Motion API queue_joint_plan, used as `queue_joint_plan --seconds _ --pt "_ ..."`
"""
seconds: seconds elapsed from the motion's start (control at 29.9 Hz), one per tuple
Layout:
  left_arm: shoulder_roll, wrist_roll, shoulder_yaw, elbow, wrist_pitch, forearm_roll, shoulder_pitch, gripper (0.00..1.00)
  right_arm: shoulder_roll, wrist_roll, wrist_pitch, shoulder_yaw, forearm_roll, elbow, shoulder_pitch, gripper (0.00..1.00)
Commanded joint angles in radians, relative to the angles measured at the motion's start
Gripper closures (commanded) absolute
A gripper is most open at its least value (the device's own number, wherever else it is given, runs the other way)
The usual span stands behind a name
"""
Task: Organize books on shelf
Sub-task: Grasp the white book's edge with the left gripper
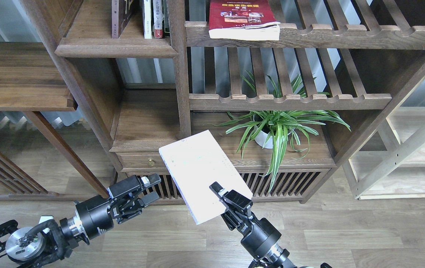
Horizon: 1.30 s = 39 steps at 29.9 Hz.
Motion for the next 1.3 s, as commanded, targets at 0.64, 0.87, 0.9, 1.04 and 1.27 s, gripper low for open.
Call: queue_joint_plan --seconds 0.64,0.87,0.9,1.04,1.27 --pt "-0.043 0.001 0.008 0.019 0.0 0.003 -0.003 0.07 0.0 -0.003 0.0 -0.082 -0.059 0.005 -0.009 0.97" --pt "-0.089 -0.004 0.019 0.022 0.0 0.017 -0.009 0.05 0.0 -0.003 0.0 -0.082 -0.06 0.006 -0.006 0.97" --pt "-0.097 -0.005 0.013 0.027 0.0 0.025 -0.009 0.05 0.0 -0.003 0.0 -0.082 -0.06 0.006 -0.004 0.97" --pt "-0.123 -0.005 0.001 0.041 0.0 0.042 -0.009 0.08 0.0 -0.003 0.0 -0.084 -0.06 0.008 0.001 0.97" --pt "-0.135 -0.007 -0.001 0.053 0.0 0.042 -0.019 0.14 0.0 -0.003 0.0 -0.084 -0.06 0.008 0.002 0.97"
